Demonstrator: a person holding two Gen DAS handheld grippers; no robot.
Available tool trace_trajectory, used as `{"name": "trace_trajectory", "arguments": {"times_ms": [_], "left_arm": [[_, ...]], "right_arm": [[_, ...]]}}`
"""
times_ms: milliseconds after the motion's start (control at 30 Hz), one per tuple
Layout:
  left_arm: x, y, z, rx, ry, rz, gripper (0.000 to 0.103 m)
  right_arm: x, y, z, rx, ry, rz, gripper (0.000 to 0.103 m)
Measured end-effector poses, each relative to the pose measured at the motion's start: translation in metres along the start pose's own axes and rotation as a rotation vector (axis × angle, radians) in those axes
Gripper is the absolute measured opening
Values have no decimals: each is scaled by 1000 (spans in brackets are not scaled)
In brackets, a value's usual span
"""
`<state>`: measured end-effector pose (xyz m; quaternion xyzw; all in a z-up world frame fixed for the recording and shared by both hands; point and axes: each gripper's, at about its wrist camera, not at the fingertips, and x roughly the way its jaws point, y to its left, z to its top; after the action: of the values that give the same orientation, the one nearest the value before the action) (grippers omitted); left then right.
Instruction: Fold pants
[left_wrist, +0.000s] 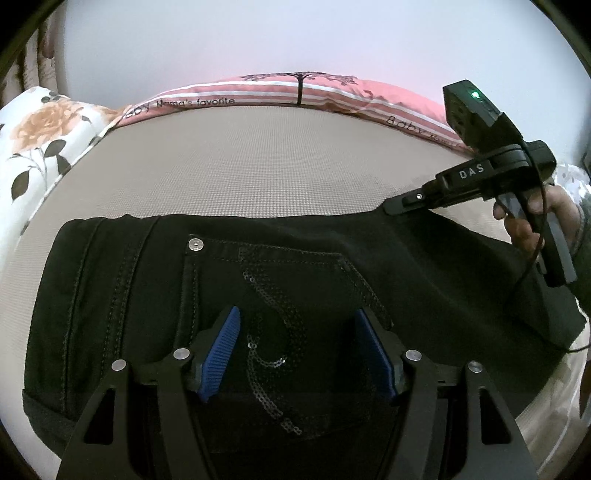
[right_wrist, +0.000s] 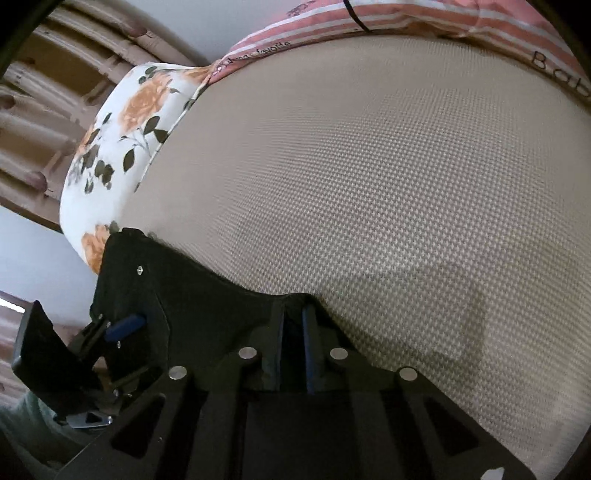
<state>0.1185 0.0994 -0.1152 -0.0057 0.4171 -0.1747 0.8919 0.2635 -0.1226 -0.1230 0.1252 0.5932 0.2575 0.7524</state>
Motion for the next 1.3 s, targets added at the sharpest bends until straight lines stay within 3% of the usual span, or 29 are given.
{"name": "trace_trajectory", "arguments": {"times_ms": [67, 167, 200, 367, 500, 700, 933, 1100, 1300], "left_arm": [[-2, -2, 4, -12, 7, 12, 66], [-16, -7, 16, -26, -30, 18, 66], [-22, -10, 22, -25, -52, 9, 66], [-22, -55, 57, 115, -86, -33, 66], [1, -97, 72, 201, -49, -91, 66], [45, -127, 83, 196, 36, -159, 66], [92, -116, 90, 127, 111, -77, 66], [100, -122, 86, 148, 105, -34, 66], [106, -124, 88, 153, 101, -11, 70]], "right_arm": [[-8, 0, 1, 34, -10, 2, 20], [-44, 0, -8, 69, -89, 2, 21], [-58, 1, -14, 71, -103, -43, 21], [-117, -11, -63, 104, -140, -164, 24], [-134, -30, -112, 167, -115, -287, 24], [-130, -62, -157, 266, -96, -360, 24], [-121, -64, -157, 251, -177, -447, 24], [-118, -58, -153, 224, -218, -498, 25], [-126, -64, -149, 260, -241, -413, 30]]}}
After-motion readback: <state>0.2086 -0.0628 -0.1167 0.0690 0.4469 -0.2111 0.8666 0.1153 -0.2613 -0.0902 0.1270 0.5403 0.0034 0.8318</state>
